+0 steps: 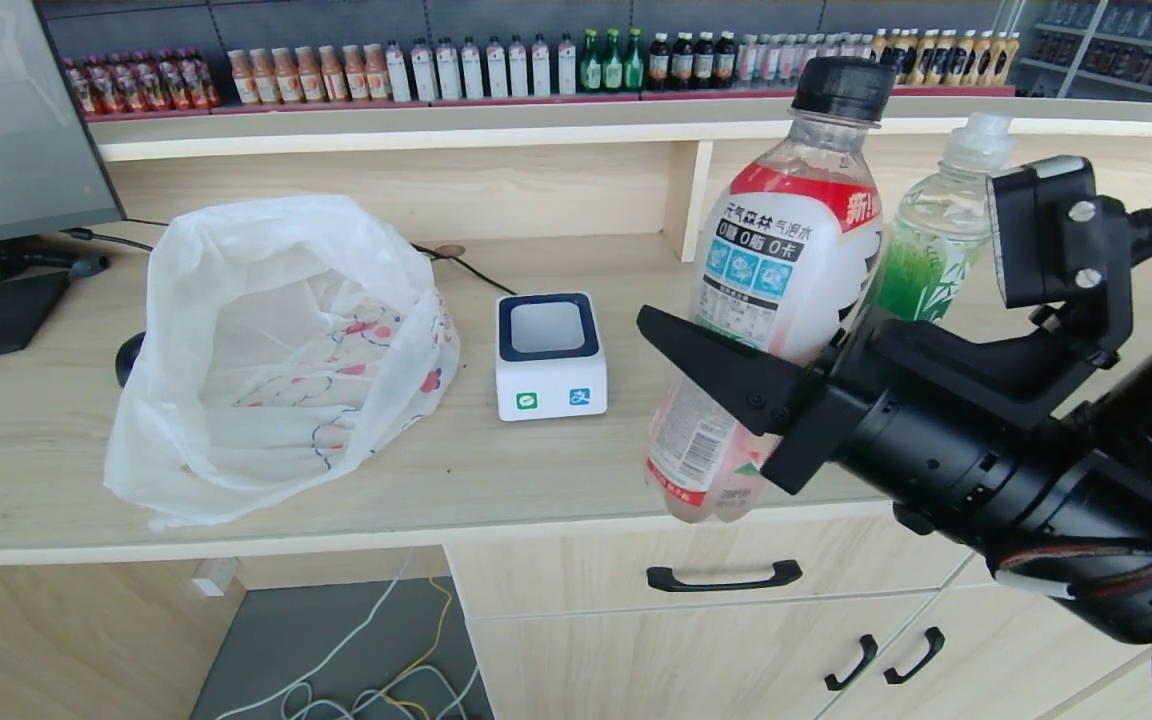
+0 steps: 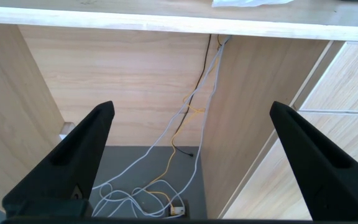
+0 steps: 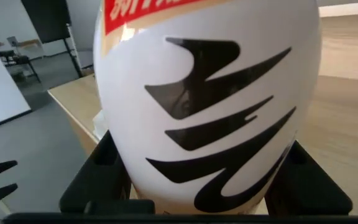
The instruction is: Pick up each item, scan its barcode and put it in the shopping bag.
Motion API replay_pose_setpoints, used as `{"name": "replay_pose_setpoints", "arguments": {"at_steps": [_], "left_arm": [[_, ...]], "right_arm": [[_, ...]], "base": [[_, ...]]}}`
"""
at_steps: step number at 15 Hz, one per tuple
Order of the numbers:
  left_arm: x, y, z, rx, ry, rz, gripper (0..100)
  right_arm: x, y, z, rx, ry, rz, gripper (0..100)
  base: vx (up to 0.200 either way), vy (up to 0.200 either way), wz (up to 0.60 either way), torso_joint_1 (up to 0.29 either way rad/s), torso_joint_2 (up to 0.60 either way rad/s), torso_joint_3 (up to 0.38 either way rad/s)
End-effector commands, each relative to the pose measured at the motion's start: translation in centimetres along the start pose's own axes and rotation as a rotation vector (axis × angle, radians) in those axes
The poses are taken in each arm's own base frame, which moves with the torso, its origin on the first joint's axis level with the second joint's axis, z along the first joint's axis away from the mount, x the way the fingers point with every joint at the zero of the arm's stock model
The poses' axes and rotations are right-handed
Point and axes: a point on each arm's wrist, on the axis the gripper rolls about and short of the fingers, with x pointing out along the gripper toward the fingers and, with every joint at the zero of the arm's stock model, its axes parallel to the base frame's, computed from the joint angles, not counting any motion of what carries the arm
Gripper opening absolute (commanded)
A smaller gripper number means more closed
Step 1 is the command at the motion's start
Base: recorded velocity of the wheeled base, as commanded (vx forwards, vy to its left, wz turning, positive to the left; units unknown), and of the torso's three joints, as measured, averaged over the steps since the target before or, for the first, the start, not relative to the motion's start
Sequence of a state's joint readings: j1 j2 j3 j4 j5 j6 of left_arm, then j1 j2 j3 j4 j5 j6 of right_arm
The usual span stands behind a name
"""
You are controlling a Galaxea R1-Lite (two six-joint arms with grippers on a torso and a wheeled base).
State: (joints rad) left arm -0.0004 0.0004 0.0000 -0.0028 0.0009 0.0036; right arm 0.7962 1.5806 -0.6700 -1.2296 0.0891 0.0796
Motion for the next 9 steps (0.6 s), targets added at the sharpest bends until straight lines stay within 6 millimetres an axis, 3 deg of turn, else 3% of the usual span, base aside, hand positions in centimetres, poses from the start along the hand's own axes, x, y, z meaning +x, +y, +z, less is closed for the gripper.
{"name": "replay_pose_setpoints", "arguments": {"at_steps": [1, 5, 9], "left_arm": [[0.0, 0.0, 0.0, 0.004, -0.001, 0.001, 100], [0.0, 0.0, 0.0, 0.004, -0.001, 0.001, 100], [0.0, 0.0, 0.0, -0.001, -0.001, 0.001, 100]], "right_arm": [[-0.9, 0.0, 0.6, -0.081, -0.02, -0.115, 0], [-2.2, -1.4, 1.1, -0.162, -0.041, -0.38, 0], [-2.7, -2.8, 1.1, -0.262, -0.035, -0.469, 0]], "base": [[0.0, 0.0, 0.0, 0.0, 0.0, 0.0], [0.0, 0.0, 0.0, 0.0, 0.0, 0.0], [0.0, 0.0, 0.0, 0.0, 0.0, 0.0]]}}
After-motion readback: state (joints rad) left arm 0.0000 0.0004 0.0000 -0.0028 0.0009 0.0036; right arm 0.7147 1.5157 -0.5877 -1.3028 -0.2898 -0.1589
